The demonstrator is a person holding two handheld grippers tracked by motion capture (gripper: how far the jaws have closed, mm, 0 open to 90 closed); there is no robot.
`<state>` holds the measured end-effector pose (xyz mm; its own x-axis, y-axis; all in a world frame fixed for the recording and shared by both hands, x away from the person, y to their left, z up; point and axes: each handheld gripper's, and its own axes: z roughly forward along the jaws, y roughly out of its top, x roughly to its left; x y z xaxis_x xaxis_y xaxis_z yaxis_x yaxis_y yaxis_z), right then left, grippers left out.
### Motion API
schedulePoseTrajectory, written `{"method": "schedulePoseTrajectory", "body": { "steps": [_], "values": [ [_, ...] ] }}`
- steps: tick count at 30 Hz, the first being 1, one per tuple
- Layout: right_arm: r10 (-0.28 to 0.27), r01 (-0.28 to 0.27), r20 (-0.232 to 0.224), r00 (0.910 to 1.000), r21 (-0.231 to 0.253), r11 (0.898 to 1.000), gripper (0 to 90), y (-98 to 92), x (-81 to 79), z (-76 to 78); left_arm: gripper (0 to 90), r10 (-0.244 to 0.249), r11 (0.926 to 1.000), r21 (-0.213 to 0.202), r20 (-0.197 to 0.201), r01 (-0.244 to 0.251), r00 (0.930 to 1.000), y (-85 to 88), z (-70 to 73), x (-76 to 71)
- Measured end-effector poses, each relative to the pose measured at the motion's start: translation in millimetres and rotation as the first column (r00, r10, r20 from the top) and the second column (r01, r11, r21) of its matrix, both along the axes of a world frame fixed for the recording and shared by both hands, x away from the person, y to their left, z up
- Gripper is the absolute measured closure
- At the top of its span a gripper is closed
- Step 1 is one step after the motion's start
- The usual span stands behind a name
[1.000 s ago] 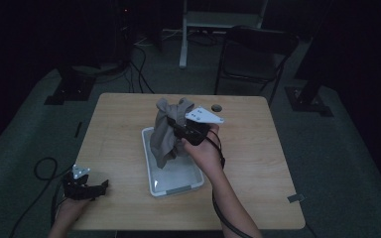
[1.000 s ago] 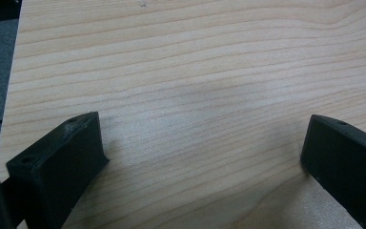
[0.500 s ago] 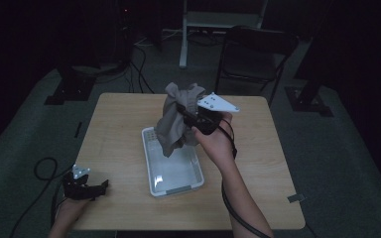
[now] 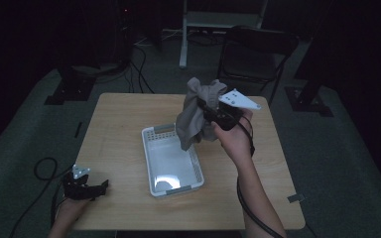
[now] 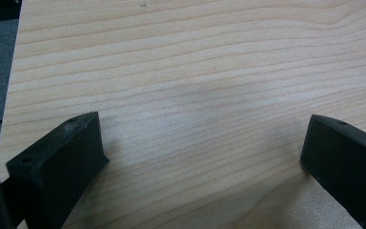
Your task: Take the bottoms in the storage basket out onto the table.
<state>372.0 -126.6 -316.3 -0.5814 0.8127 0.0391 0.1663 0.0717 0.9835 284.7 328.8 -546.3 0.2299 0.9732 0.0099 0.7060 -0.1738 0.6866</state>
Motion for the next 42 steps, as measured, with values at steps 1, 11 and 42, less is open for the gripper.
{"method": "schedulePoseTrajectory", "body": {
  "steps": [1, 11, 42],
  "values": [
    [-0.006, 0.006, -0.004, 1.0, 0.002, 1.0, 72.7, -3.3, 0.4, -0.9, 1.3, 0.0, 1.0, 0.0, 0.001, 0.0, 1.0, 0.0, -0.1, 0.0],
    [-0.071, 0.071, -0.009, 0.9974, -0.018, 0.997, 72.7, -35.8, 4.1, -9.4, 1.3, 0.001, 1.0, 0.0, 0.002, -0.001, 1.0, -0.1, -0.1, 0.0],
    [-0.256, 0.246, -0.108, 0.9607, -0.092, 0.965, 72.2, -112.1, 25.0, -76.8, 1.3, 0.0, 1.0, 0.002, 0.002, 0.0, 1.0, 0.0, -0.2, 0.0]
  ]
}}
